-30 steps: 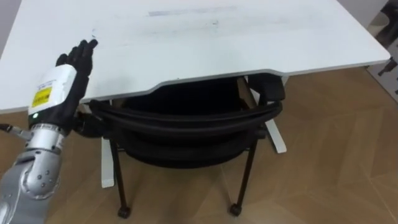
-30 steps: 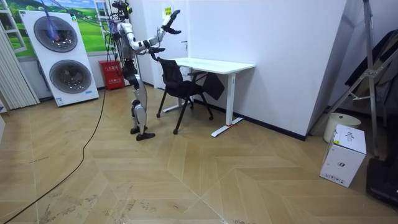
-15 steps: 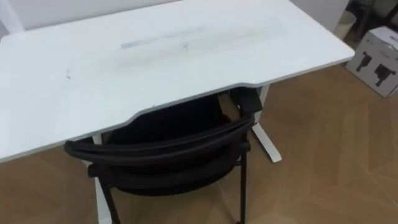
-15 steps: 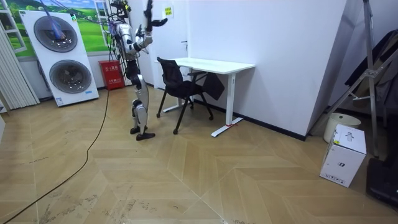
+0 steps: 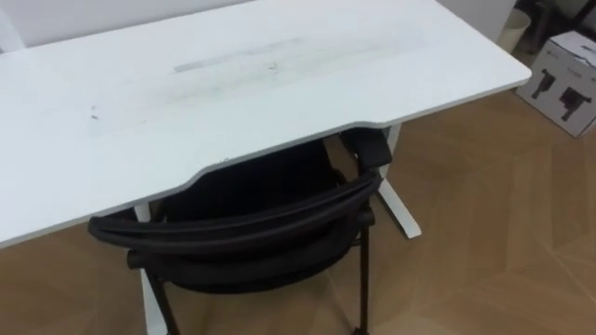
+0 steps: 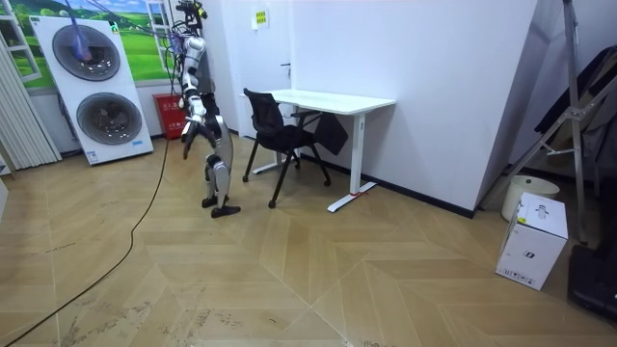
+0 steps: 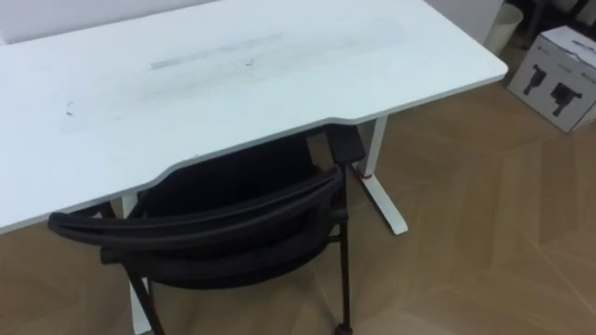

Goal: Push chair

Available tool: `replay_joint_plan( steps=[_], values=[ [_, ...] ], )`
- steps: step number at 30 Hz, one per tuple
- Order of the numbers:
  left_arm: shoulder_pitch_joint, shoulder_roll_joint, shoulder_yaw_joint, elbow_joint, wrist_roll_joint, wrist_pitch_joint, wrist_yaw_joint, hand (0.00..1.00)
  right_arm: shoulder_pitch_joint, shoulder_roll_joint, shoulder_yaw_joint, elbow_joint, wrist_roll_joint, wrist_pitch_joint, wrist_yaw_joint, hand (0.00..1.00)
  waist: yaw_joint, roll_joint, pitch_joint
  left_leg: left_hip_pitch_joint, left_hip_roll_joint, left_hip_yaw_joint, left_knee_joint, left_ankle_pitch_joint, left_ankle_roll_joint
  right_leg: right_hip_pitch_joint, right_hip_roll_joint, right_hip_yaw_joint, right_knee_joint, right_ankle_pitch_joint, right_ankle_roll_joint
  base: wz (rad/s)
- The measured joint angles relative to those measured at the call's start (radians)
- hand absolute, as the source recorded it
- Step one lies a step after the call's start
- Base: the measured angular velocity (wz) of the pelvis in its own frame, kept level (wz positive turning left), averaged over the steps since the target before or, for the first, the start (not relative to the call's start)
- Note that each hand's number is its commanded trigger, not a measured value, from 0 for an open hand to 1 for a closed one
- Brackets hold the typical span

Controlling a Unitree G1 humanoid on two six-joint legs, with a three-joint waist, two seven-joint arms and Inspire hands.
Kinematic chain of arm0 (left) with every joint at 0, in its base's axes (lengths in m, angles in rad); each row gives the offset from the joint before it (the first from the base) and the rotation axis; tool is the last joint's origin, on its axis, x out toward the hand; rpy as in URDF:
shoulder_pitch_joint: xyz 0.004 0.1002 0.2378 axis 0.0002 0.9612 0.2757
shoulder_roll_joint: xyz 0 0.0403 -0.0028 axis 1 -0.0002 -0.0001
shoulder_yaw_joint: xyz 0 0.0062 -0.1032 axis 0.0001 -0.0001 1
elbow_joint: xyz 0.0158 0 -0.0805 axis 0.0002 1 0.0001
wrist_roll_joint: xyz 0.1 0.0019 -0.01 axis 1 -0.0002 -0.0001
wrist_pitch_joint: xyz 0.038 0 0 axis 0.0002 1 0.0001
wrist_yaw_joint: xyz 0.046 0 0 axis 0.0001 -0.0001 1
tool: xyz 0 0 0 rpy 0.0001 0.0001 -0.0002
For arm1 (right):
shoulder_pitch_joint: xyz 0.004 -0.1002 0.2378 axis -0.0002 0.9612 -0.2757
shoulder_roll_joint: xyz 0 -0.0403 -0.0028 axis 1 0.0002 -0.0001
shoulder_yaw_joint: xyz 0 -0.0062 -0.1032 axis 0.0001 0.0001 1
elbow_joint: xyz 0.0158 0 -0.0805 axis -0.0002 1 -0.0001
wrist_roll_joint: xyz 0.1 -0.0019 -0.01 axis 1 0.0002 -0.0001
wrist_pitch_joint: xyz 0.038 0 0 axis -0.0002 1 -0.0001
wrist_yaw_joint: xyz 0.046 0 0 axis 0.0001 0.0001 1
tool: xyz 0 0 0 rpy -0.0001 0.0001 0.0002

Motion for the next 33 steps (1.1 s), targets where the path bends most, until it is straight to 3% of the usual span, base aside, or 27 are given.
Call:
replay_joint_plan(
  steps=[4,7,11,14,18,24,26,33],
  values=[
    [0.002,-0.004,-0.009,0.225,0.001,0.017,-0.089,0.00,-0.006,-0.001,0.098,0.234,0.018,0.024,0.146,0.00,0.007,-0.003,-0.0036,0.006,-0.002,0.006,0.005,-0.008,0.004,0.002,-0.003,0.003,0.011,-0.009,0.003,0.00],
    [-0.002,-0.031,-0.057,0.328,0.013,0.078,-0.156,0.00,-0.054,0.002,0.164,0.360,0.006,0.068,0.225,0.00,0.014,-0.006,-0.0049,0.011,-0.002,0.010,0.018,-0.015,0.009,0.013,-0.005,0.008,0.009,-0.008,0.006,-0.03],
    [-0.027,-0.038,-0.215,0.399,0.071,0.132,-0.268,0.00,-0.135,0.002,0.299,0.409,-0.038,0.110,0.311,0.00,0.022,-0.001,-0.0018,0.033,-0.002,0.004,0.026,-0.026,0.014,0.048,-0.006,0.005,0.005,-0.007,0.012,0.01],
    [-0.059,-0.038,-0.325,0.399,0.157,0.175,-0.320,0.00,-0.184,-0.002,0.408,0.409,-0.066,0.129,0.360,0.00,0.021,-0.002,-0.0011,0.038,-0.005,-0.002,0.028,-0.025,0.015,0.052,-0.010,-0.004,0.006,-0.007,0.013,0.06],
    [-0.130,-0.035,-0.381,0.376,0.273,0.237,-0.373,0.00,-0.243,-0.003,0.451,0.406,-0.122,0.163,0.446,0.00,0.019,-0.003,0.0001,0.037,-0.005,-0.003,0.034,-0.024,0.016,0.052,-0.009,-0.011,0.000,-0.007,0.014,0.02],
    [-0.192,-0.031,-0.494,0.368,0.296,0.275,-0.424,0.00,-0.253,0.008,0.542,0.398,-0.084,0.180,0.509,0.00,0.005,-0.005,0.0081,0.039,0.000,-0.004,0.015,-0.025,0.014,0.060,-0.002,-0.010,-0.029,-0.003,0.013,0.01],
    [-0.201,-0.032,-0.518,0.365,0.319,0.292,-0.436,0.00,-0.257,0.013,0.550,0.396,-0.084,0.185,0.521,0.00,-0.001,-0.006,0.0135,0.037,0.000,-0.004,0.009,-0.025,0.013,0.059,-0.001,-0.008,-0.036,-0.003,0.013,-0.04],
    [-0.235,-0.031,-0.550,0.342,0.403,0.345,-0.469,0.00,-0.276,0.024,0.569,0.404,-0.082,0.218,0.557,0.00,-0.004,-0.019,0.0158,0.028,-0.004,-0.003,0.006,-0.025,0.013,0.053,-0.002,-0.004,-0.045,-0.005,0.015,-0.01]
  ],
)
